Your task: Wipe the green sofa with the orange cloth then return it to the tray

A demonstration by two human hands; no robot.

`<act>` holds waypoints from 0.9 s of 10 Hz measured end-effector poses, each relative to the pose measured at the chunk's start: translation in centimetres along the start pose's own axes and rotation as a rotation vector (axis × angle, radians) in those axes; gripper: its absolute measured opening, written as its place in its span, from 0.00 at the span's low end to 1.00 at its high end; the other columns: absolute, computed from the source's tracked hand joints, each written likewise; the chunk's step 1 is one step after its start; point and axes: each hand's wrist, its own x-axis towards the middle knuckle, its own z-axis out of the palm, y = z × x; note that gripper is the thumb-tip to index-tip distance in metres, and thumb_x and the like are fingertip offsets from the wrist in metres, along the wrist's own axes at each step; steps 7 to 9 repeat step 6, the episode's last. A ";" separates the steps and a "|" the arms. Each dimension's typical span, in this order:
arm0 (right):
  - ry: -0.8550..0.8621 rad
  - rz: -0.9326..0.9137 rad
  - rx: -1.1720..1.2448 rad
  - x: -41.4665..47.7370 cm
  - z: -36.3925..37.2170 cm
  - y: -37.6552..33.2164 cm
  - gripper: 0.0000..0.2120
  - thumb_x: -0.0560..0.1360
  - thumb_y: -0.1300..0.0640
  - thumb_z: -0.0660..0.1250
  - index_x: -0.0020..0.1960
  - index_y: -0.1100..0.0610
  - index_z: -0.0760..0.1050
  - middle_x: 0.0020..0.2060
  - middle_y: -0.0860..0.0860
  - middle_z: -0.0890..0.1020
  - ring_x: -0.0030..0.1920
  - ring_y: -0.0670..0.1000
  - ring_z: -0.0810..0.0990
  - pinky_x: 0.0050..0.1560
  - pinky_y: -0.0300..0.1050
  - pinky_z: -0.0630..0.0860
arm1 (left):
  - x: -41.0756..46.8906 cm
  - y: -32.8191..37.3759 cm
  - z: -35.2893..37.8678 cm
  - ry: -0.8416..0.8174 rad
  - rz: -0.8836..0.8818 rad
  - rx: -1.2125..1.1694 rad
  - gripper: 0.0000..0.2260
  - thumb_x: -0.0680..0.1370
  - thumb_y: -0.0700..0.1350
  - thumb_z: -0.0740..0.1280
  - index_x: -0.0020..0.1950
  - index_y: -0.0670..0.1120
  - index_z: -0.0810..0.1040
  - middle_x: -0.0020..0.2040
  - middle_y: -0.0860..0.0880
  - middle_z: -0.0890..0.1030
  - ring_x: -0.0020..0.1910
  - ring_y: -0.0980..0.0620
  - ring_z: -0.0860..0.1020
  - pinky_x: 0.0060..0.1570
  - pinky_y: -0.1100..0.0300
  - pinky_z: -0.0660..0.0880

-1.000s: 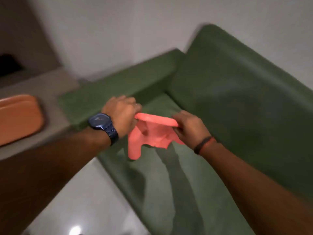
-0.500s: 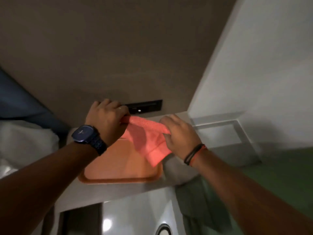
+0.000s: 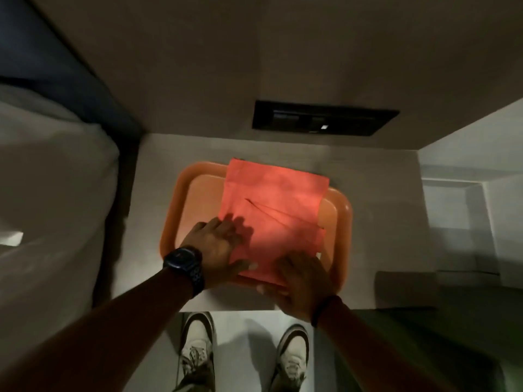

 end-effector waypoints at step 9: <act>0.085 0.175 -0.071 5.3 -2.1 1.3 0.36 0.75 0.38 0.57 0.76 0.48 0.44 0.77 0.55 0.50 0.76 0.57 0.48 0.74 0.59 0.50 | 4.7 4.1 -1.4 0.009 -0.170 0.051 0.52 0.68 0.65 0.67 0.75 0.50 0.33 0.77 0.46 0.37 0.74 0.43 0.40 0.71 0.45 0.43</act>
